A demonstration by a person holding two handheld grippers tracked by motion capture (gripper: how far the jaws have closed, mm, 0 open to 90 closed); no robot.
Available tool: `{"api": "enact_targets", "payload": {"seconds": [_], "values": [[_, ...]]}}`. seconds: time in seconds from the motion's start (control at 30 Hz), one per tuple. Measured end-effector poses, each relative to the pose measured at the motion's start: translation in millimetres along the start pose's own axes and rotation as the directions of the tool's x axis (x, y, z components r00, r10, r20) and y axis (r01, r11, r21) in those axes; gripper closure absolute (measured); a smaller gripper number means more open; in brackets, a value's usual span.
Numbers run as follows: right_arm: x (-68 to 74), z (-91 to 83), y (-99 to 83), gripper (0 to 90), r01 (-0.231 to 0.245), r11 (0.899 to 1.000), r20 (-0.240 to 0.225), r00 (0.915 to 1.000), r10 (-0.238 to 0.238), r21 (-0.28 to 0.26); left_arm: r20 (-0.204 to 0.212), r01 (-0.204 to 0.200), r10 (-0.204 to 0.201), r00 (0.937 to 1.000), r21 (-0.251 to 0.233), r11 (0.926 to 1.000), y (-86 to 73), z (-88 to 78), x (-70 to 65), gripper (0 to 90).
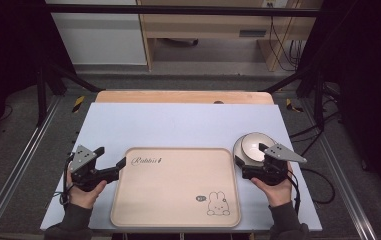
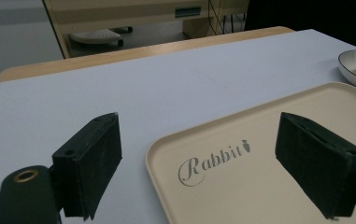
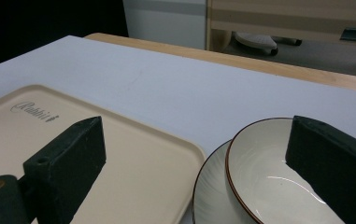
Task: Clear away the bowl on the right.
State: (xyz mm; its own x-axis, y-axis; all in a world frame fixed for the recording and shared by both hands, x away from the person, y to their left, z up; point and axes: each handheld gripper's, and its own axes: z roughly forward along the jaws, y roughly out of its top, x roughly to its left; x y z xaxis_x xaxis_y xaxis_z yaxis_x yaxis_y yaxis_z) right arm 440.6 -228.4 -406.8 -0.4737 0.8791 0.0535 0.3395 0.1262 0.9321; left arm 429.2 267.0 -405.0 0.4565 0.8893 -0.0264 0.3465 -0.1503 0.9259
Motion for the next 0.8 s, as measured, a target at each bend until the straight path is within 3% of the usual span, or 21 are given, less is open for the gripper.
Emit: {"api": "enact_targets", "payload": {"seconds": [0.47,0.8], "values": [[0.7,1.7,-0.6,5.5,-0.005,1.0,-0.005,1.0,0.005,0.018,-0.002,-0.003,0.003,1.0,-0.005,1.0,-0.2,-2.0,0.1,14.2],[-6.5,-4.0,4.3,5.7,-0.019,1.0,0.03,0.9994,0.019,0.007,-0.013,0.006,-0.006,0.9999,0.005,1.0,-2.7,-0.8,4.7,14.1]]}}
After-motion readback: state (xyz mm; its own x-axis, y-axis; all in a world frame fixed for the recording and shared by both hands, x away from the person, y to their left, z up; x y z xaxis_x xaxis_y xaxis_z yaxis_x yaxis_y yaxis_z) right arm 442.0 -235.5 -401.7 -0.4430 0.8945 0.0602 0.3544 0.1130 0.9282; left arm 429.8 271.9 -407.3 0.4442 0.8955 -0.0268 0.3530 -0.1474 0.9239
